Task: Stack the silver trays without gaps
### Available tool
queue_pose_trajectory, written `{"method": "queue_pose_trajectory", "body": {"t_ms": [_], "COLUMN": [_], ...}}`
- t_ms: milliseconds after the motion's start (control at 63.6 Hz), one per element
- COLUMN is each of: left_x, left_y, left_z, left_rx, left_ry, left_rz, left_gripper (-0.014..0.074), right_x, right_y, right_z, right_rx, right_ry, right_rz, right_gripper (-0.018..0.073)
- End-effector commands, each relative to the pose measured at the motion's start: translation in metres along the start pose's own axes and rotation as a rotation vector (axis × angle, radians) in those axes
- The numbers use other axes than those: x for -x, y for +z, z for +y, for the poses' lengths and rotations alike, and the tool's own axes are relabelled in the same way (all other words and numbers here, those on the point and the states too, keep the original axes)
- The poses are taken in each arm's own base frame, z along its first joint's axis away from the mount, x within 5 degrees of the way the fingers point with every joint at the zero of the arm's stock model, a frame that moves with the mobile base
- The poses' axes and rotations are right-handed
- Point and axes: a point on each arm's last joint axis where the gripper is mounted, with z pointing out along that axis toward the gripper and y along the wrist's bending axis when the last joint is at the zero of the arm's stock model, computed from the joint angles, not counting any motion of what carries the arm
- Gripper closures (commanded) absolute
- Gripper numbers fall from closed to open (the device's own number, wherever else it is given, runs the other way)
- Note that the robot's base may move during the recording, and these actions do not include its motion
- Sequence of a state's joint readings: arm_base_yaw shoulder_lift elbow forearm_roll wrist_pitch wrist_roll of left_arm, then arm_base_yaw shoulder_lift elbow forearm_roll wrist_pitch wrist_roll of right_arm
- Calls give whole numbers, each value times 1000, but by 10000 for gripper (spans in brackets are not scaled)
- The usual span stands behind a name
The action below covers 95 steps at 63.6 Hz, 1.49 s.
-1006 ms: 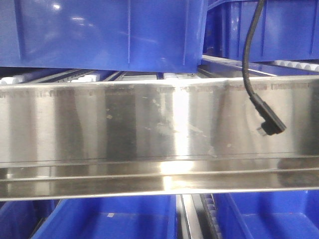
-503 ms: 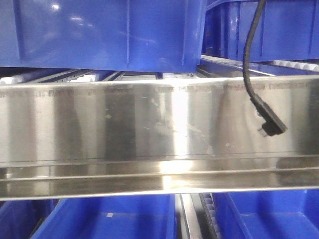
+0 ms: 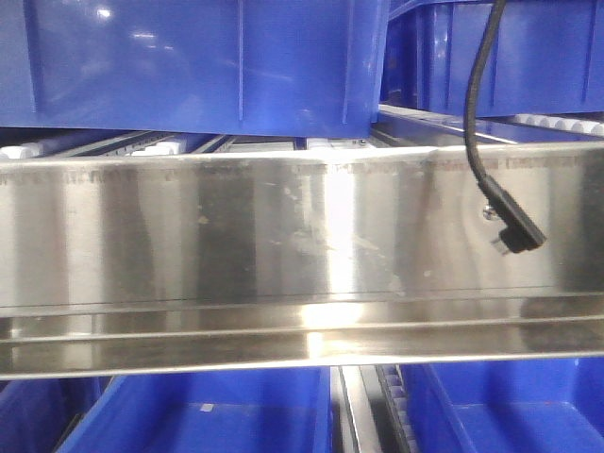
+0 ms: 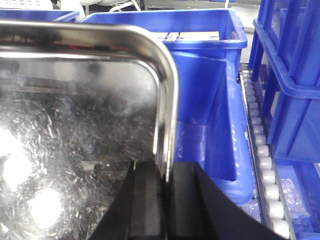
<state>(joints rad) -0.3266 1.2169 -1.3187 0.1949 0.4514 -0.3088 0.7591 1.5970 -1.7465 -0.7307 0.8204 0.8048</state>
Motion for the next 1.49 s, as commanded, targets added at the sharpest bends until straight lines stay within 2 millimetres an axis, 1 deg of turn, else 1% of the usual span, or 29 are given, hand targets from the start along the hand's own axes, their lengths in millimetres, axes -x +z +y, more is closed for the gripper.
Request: {"method": "queue_pose_trajectory", "body": {"t_ms": [0, 189, 566, 1478], "left_x": [10, 10, 10, 10], "left_y": [-6, -6, -6, -6], "left_z": [-8, -8, -8, -8], "left_rx": [-58, -58, -58, -58], "left_ry": [-33, -33, -33, -33], "left_rz": [-76, -76, -76, -76], "left_gripper": [614, 614, 614, 614], "right_x": [13, 13, 18, 19], "right_y": [-5, -1, -2, -2], "right_z": [15, 7, 12, 13], "right_rx": [153, 149, 202, 211], "right_ry": [12, 56, 59, 59], "right_rz": [-126, -106, -159, -168], "right_gripper": [637, 637, 637, 637]}}
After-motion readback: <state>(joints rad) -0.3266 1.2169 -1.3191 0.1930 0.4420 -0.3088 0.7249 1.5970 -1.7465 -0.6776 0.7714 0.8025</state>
